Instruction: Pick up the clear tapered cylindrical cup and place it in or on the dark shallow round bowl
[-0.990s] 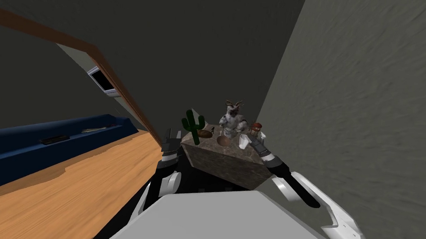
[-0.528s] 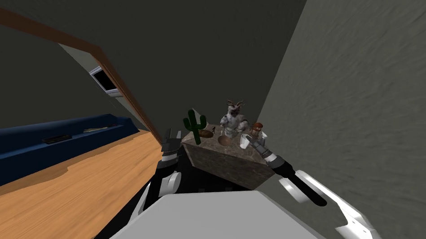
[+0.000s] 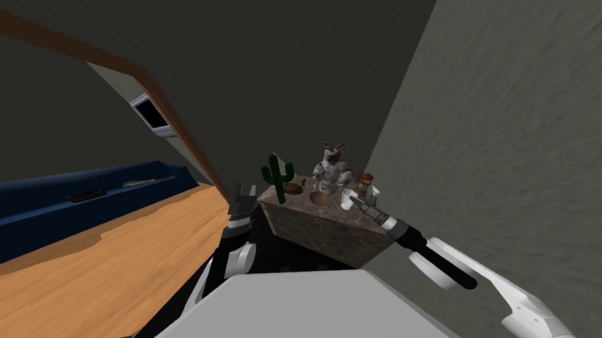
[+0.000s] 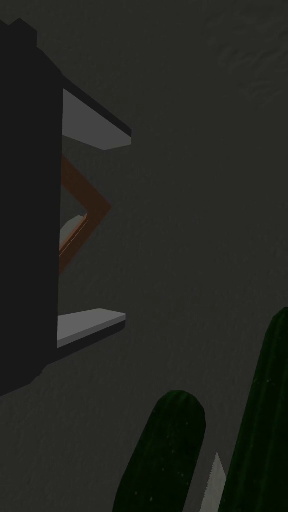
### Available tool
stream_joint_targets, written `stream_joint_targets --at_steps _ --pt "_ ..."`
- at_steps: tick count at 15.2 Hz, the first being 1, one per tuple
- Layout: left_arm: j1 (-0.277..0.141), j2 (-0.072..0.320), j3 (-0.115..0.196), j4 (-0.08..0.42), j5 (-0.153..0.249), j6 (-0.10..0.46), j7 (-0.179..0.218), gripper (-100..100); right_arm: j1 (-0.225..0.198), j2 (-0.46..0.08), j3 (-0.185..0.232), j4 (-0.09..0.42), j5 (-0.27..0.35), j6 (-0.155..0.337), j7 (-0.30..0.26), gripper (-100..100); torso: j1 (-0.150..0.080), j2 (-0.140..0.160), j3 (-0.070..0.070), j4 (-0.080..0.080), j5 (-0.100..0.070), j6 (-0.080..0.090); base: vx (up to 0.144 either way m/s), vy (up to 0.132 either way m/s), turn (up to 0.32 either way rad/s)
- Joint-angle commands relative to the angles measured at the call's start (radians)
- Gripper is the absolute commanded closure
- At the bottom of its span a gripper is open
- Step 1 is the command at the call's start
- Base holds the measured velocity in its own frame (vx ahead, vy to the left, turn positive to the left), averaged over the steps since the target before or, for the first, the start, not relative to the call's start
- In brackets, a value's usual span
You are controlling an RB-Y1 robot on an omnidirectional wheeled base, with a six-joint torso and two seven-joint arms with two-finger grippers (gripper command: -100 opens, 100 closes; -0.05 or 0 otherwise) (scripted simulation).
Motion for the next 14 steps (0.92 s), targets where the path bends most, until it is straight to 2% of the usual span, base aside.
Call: stream_joint_targets --at_steps 1,2,3,5,6,9,10,12,13,14 --pt "0.0 0.0 0.0 0.0 0.0 0.0 0.0 0 0.002 -0.05 0.0 0.013 0.004 -0.002 0.006 -100 0.0 0.0 0.0 0.0 0.0 0.0 -0.009 0.033 0.003" --pt "0.0 0.0 0.0 0.0 0.0 0.0 0.0 0 0.002 -0.055 0.0 0.013 0.004 -0.002 0.006 -100 0.0 0.0 0.0 0.0 0.0 0.0 -0.004 0.019 -0.002" --pt "0.0 0.0 0.0 0.0 0.0 0.0 0.0 0 0.014 -0.089 -0.004 0.054 0.017 -0.012 0.021 -100 -0.001 0.0 0.0 0.0 0.0 0.0 -0.005 0.026 0.023" --pt "0.0 0.0 0.0 0.0 0.0 0.0 0.0 0 0.014 -0.131 -0.004 0.054 0.017 -0.012 0.021 -100 -0.001 -0.001 0.0 0.0 0.0 0.0 -0.003 0.029 0.014" --pt "0.0 0.0 0.0 0.0 0.0 0.0 0.0 0 0.026 -0.159 -0.007 0.094 0.029 -0.021 0.036 -100 -0.001 -0.001 0.0 0.0 0.0 0.0 -0.001 0.039 0.028" --pt "0.0 0.0 0.0 0.0 0.0 0.0 0.0 0 0.026 -0.207 -0.007 0.094 0.029 -0.021 0.036 -100 0.0 -0.001 0.0 0.0 0.0 0.0 -0.003 0.034 0.006" --pt "0.0 0.0 0.0 0.0 0.0 0.0 0.0 0 0.04 -0.241 -0.01 0.134 0.042 -0.032 0.051 -100 0.0 -0.001 0.0 0.0 0.0 0.0 0.0 0.027 0.028" --pt "0.0 0.0 0.0 0.0 0.0 0.0 0.0 0 0.04 -0.28 -0.01 0.134 0.042 -0.032 0.051 -100 0.0 -0.001 -0.001 0.0 0.0 0.0 0.001 0.033 0.019" --pt "0.0 0.0 0.0 0.0 0.0 0.0 0.0 0 0.04 -0.282 -0.01 0.134 0.042 -0.032 0.051 -100 0.0 -0.001 -0.001 0.0 0.0 0.0 0.001 0.015 -0.003" --pt "0.0 0.0 0.0 0.0 0.0 0.0 0.0 0 0.054 -0.318 -0.014 0.173 0.056 -0.042 0.067 -100 -0.001 -0.001 -0.001 0.0 0.0 0.0 0.0 0.026 0.033"
